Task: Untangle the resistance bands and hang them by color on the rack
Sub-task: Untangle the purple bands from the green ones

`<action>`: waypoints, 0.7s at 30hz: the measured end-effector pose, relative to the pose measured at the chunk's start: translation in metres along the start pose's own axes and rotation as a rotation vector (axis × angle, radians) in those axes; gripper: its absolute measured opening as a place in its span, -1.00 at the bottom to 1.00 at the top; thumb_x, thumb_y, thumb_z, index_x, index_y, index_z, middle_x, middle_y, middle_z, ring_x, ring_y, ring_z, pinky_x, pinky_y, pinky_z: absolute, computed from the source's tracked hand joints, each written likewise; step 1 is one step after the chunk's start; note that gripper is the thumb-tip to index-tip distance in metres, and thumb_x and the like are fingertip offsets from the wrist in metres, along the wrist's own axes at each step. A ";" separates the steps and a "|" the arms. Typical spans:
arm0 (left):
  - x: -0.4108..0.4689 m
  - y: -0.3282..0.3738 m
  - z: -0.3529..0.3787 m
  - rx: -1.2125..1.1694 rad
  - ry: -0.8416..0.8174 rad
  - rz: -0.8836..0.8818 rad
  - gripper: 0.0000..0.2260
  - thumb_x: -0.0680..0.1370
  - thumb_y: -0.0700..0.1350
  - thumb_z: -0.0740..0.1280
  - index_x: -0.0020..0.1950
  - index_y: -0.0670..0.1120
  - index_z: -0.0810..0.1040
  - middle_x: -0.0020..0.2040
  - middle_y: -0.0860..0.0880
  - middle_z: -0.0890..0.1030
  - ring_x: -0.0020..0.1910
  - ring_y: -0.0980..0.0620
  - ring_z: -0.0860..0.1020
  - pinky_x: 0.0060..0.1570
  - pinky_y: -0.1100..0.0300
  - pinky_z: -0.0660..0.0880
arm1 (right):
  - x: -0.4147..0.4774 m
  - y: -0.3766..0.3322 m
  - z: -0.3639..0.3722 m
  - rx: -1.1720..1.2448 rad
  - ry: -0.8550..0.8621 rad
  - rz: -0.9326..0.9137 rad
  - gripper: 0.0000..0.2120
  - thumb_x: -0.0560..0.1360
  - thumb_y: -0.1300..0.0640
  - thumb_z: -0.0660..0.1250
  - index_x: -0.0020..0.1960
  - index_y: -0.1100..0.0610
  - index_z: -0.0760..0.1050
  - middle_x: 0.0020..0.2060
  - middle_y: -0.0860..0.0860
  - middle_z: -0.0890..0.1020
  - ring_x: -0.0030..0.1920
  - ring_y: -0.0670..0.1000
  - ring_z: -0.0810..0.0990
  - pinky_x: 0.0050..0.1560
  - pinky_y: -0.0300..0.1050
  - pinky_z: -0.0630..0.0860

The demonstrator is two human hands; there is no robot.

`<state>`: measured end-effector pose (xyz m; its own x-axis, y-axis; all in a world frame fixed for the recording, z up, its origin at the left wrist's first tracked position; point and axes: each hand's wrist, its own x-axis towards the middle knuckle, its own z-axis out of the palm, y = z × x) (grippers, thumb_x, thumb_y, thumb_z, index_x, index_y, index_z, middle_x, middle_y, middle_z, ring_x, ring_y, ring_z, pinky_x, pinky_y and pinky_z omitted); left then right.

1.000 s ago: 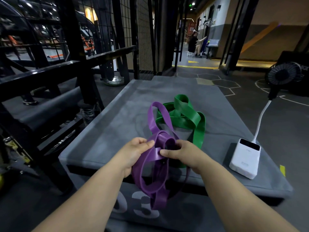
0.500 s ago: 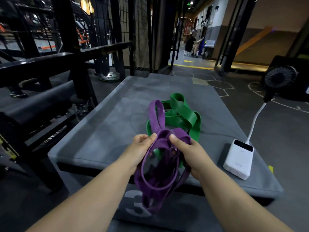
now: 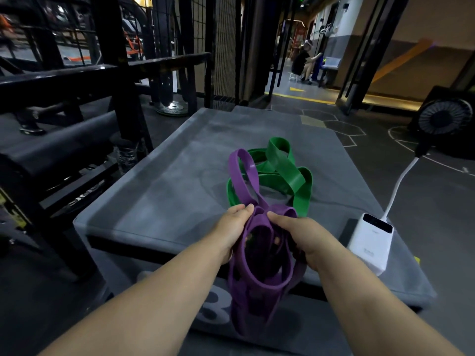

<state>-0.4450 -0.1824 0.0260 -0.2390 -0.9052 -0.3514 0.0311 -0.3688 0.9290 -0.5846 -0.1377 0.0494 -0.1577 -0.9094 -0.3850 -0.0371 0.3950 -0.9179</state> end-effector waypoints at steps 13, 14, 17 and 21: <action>-0.033 0.038 -0.016 -0.313 -0.281 0.059 -0.59 0.57 0.15 0.21 -0.22 -0.14 0.58 -0.52 -0.05 0.56 -0.62 0.09 0.51 -0.58 0.36 0.42 | -0.013 -0.016 0.010 0.050 -0.080 -0.464 -0.89 0.29 0.03 0.48 -0.24 0.06 0.68 -0.25 0.05 0.71 -0.19 -0.01 0.65 -0.05 -0.13 0.59; -0.035 0.040 -0.019 -0.320 -0.303 0.100 -0.64 0.60 0.09 0.19 -0.15 -0.17 0.56 -0.53 -0.06 0.56 -0.65 0.11 0.48 -0.63 0.40 0.38 | -0.015 -0.019 0.012 0.023 -0.069 -0.491 -0.89 0.27 -0.01 0.47 -0.33 0.02 0.66 -0.30 0.00 0.69 -0.22 -0.04 0.63 -0.05 -0.12 0.57; -0.043 0.051 -0.022 -0.390 -0.315 0.219 -0.72 0.53 -0.03 0.33 0.07 -0.23 0.58 -0.24 -0.20 0.67 -0.40 0.02 0.62 -0.34 0.25 0.59 | -0.021 -0.023 0.015 -0.004 -0.059 -0.578 -0.77 0.26 -0.05 0.46 -0.26 0.11 0.63 -0.34 0.03 0.62 -0.26 -0.02 0.56 -0.07 -0.06 0.50; -0.051 0.055 -0.027 -0.396 -0.243 0.366 -0.62 0.41 -0.16 0.38 0.23 -0.14 0.52 -0.16 -0.08 0.67 -0.34 0.07 0.62 -0.34 0.22 0.57 | -0.029 -0.025 0.018 0.006 -0.092 -0.638 -0.63 0.34 0.00 0.54 0.00 0.23 0.62 -0.16 0.24 0.66 -0.15 0.05 0.58 0.04 0.10 0.56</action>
<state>-0.4051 -0.1624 0.0919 -0.3583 -0.9314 0.0644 0.5021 -0.1341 0.8543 -0.5612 -0.1233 0.0820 -0.0207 -0.9728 0.2305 -0.0902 -0.2278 -0.9695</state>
